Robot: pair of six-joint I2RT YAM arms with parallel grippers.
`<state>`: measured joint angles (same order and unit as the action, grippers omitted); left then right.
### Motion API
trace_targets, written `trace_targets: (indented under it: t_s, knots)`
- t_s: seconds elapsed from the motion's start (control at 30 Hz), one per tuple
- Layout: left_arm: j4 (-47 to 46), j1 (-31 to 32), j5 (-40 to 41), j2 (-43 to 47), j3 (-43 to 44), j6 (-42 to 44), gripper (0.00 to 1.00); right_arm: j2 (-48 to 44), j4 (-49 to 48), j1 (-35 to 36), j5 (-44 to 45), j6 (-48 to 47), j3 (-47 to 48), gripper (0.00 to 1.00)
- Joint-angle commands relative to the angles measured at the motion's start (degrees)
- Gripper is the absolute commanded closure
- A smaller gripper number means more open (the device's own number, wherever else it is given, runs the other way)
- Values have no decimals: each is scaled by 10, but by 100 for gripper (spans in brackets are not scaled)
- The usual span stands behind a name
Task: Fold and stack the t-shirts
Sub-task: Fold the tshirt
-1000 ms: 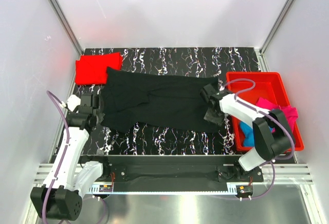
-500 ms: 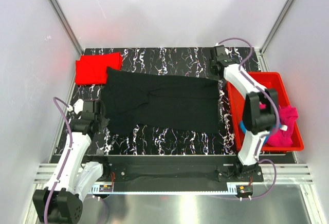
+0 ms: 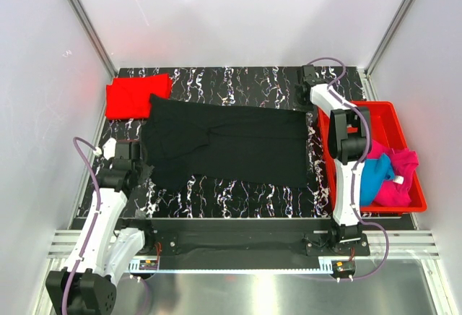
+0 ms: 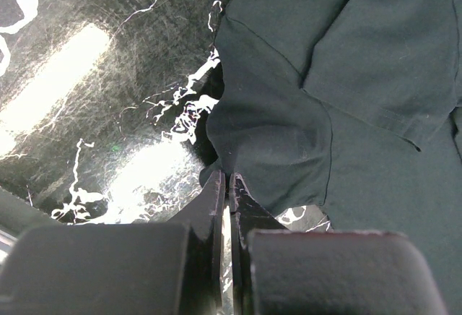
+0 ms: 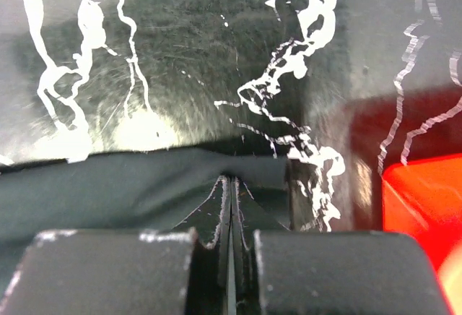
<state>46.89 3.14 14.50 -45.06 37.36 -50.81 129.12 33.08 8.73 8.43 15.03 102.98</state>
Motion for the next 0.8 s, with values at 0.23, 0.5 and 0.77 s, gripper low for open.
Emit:
trace_targets:
  t_s: [0.23, 0.5, 0.77]
  knots:
    - [-4, -2, 20, 22, 34, -3, 100, 36, 25, -15, 1, -7, 70, 100]
    - [-7, -2, 18, 36, 46, 4, 100, -54, 54, -15, -2, 19, 78, 79]
    - [-19, -2, 4, 30, 64, 8, 100, -215, 203, 3, 59, 177, -22, 55]
